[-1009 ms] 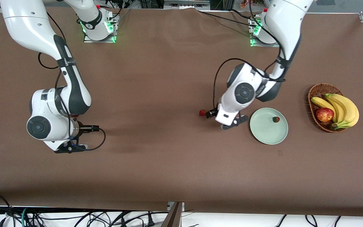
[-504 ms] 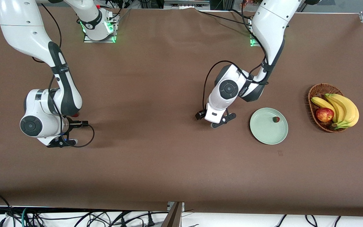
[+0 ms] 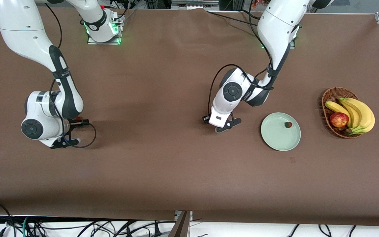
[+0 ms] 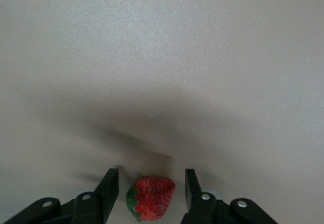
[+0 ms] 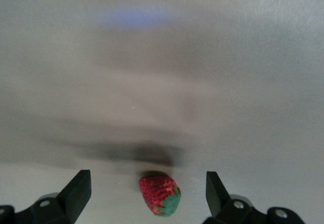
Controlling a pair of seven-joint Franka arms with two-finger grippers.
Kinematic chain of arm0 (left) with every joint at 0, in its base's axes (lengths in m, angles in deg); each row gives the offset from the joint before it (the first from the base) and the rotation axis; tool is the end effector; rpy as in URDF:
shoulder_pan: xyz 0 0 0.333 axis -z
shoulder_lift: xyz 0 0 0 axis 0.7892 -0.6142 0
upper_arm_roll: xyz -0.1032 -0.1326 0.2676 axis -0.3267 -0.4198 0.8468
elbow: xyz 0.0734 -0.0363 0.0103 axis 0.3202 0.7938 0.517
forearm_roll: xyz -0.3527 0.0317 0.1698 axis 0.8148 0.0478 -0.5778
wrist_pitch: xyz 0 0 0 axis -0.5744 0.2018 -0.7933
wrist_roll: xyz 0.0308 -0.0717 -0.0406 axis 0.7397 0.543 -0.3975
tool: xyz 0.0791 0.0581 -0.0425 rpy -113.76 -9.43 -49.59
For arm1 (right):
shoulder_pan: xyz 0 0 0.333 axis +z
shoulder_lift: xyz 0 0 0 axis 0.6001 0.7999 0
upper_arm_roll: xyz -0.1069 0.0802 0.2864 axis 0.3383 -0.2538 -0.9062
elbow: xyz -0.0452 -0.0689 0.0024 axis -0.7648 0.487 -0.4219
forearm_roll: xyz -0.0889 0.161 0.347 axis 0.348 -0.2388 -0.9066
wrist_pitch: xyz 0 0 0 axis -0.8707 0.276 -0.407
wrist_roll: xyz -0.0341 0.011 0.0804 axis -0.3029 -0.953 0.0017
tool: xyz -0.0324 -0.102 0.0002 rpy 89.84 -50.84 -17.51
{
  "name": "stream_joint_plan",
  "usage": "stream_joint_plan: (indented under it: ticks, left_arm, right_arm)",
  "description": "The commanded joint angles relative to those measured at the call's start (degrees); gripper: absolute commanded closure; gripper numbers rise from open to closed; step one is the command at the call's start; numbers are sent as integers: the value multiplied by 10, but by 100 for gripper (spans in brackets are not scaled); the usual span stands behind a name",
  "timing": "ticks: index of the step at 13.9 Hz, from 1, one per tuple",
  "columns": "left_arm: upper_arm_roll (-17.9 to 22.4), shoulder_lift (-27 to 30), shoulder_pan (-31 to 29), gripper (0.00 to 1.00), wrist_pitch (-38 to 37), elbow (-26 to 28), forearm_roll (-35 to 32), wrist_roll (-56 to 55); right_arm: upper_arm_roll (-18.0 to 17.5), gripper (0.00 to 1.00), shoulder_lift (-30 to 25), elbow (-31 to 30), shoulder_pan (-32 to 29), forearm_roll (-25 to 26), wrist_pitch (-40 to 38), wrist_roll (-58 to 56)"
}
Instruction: Collect all strawberries into plate
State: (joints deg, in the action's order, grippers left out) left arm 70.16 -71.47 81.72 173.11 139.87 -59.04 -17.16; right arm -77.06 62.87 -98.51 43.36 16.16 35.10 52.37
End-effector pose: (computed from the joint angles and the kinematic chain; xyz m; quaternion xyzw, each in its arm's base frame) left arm 0.5437 -0.3853 0.1824 0.9696 0.2357 -0.0323 0.0578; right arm 0.6284 -0.0238 0.1799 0.9798 0.0933 -0.1700 0.0483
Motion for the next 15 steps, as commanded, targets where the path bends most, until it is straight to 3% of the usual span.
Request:
stream_joint_plan:
  ticks: [1,3,4,5,7,10,11,15]
  left_arm:
    - [8,-1,11,42,6,-1,-15,-12]
    - [8,-2,11,43,6,0,-16,-12]
    - [8,-6,11,46,6,0,-16,-11]
    - [9,-8,11,47,6,-1,-16,-11]
    - [8,-8,10,63,6,-2,-16,-10]
    - [8,-6,10,90,6,-2,-16,-6]
    - [8,-3,5,93,4,-2,-16,-4]
    - [9,3,-3,93,1,-7,-16,-2]
  right_arm:
    - [-1,0,-24,-35,-6,4,14,-13]
    - [-1,0,-28,-44,-6,4,22,-13]
    - [0,5,-28,-47,-6,4,23,-13]
    - [0,19,-29,-47,-6,4,23,-13]
    - [0,50,-29,-47,-6,3,22,-24]
    - [3,84,-28,-47,-5,0,21,-25]
    - [3,90,-28,-47,-5,0,21,-24]
    - [2,96,-29,-32,0,-14,20,-14]
